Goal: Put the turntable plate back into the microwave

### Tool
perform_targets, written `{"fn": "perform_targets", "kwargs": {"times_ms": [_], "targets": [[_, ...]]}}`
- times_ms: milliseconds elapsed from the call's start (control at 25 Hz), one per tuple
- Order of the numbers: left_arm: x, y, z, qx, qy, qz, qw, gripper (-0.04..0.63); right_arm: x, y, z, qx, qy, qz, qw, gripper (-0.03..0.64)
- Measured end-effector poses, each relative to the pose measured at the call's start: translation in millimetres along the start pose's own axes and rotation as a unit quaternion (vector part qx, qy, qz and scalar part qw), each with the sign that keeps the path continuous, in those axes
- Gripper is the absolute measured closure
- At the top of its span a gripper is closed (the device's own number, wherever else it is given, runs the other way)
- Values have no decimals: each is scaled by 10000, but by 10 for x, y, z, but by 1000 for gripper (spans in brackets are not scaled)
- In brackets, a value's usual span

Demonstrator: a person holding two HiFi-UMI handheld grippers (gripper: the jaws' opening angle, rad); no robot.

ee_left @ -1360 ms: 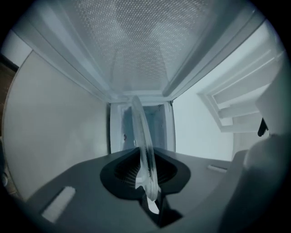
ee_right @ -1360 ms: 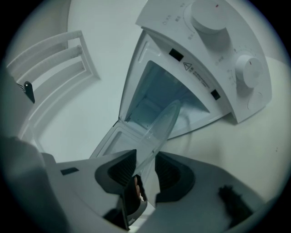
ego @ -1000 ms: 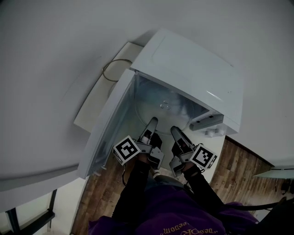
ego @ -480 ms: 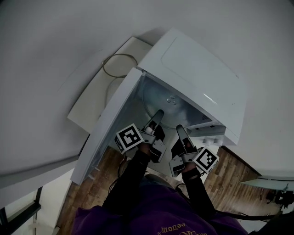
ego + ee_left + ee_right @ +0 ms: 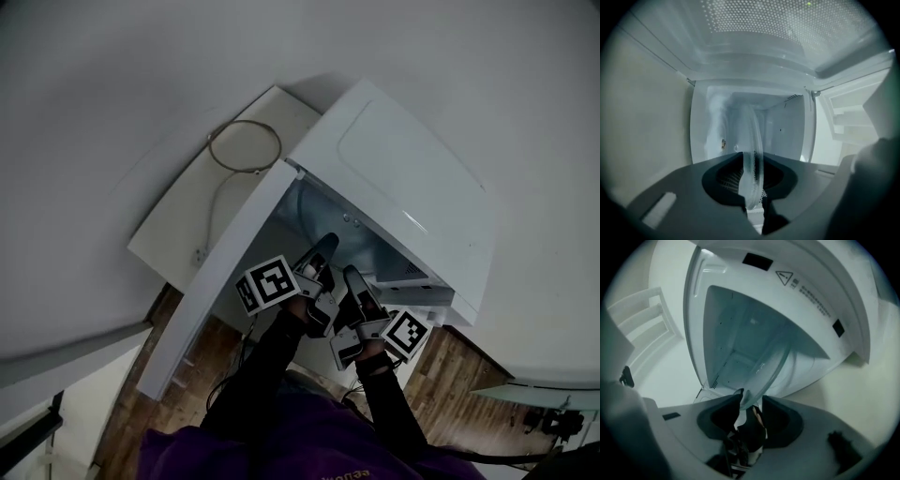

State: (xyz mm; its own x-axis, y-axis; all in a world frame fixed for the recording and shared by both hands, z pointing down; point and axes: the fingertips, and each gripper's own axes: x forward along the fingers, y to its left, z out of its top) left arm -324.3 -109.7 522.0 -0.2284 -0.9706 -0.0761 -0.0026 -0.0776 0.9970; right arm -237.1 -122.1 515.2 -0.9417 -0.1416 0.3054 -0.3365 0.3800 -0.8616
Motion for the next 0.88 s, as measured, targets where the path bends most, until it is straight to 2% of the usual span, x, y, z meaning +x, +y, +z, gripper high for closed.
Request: {"fn": "perform_targets", "kwargs": {"times_ms": [80, 200, 280, 480, 760, 880], "targets": [[14, 20, -59, -36, 86, 66, 9999, 525, -7, 0, -9, 58, 21, -9, 10000, 474], [72, 50, -41, 5, 193, 166, 9997, 526, 23, -87, 30, 37, 14, -263, 9996, 486], [153, 14, 32, 38, 204, 159, 9997, 526, 118, -37, 90, 103, -38, -164, 9998, 495], [219, 78, -6, -264, 193, 215, 9992, 520, 105, -44, 163, -59, -148, -137, 9998, 509], [301, 103, -3, -221, 348, 351, 9985, 510, 137, -56, 219, -8, -340, 62, 9994, 509], [335, 103, 14, -261, 278, 431, 9983, 509, 166, -66, 273, -119, -422, 204, 9988, 509]]}}
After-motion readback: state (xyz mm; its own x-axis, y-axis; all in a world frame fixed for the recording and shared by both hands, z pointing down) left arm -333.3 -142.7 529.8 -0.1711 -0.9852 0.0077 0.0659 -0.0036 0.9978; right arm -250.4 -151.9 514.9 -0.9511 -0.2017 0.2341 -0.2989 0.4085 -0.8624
